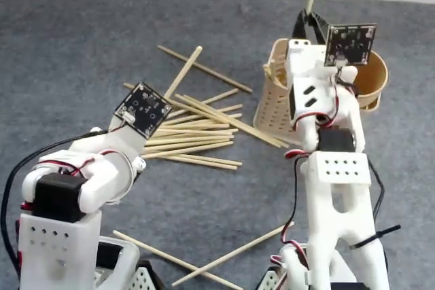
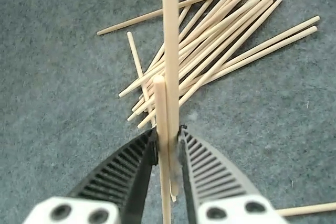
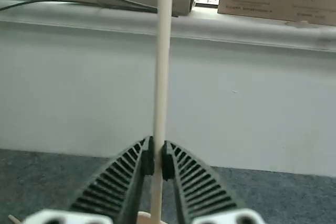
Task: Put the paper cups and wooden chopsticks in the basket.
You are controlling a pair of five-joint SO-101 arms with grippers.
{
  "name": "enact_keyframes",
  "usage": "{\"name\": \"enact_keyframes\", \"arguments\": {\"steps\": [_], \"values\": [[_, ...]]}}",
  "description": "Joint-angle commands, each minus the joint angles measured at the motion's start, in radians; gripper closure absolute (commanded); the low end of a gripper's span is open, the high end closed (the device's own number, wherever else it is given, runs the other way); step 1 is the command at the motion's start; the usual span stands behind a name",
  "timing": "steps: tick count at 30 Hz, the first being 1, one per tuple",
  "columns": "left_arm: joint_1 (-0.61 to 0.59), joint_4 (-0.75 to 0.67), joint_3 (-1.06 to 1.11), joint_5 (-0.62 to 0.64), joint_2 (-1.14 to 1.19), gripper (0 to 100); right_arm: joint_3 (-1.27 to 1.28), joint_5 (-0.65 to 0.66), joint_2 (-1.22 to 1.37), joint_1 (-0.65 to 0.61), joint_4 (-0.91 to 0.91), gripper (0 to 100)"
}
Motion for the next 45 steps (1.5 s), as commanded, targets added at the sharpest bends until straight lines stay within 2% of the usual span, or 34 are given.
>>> {"name": "enact_keyframes", "arguments": {"steps": [1,4,8,12,18,23,26,29,35,40,45], "values": [[-0.010,-0.017,-0.047,0.011,-0.018,99,-0.061,0.003,-0.008,0.010,0.050,86.4],[-0.012,-0.017,-0.058,0.011,-0.019,99,-0.090,0.006,-0.016,0.010,0.150,83.0],[-0.012,-0.014,-0.110,0.017,-0.019,99,-0.185,0.003,-0.136,0.002,0.282,85.3],[-0.010,-0.017,-0.202,0.020,-0.016,99,-0.185,0.009,-0.314,-0.067,0.490,90.0],[-0.008,-0.077,-0.381,0.181,-0.012,99,-0.183,0.038,-0.499,-0.211,0.832,96.0],[-0.005,-0.259,-0.417,0.296,-0.010,99,-0.117,0.052,-0.545,-0.361,1.007,96.4],[-0.005,-0.396,-0.415,0.351,-0.008,99,0.050,0.061,-0.582,-0.437,1.010,96.4],[-0.004,-0.520,-0.415,0.431,-0.008,99,0.232,0.126,-0.654,-0.484,0.970,96.4],[0.010,-0.741,-0.415,0.552,0.004,99,0.572,0.152,-0.888,-0.496,0.796,96.4],[0.147,-0.858,-0.418,0.563,0.093,99,0.826,0.209,-1.101,-0.498,0.708,96.4],[0.286,-0.964,-0.426,0.563,0.203,99,0.970,0.252,-1.251,-0.499,0.697,96.4]]}}
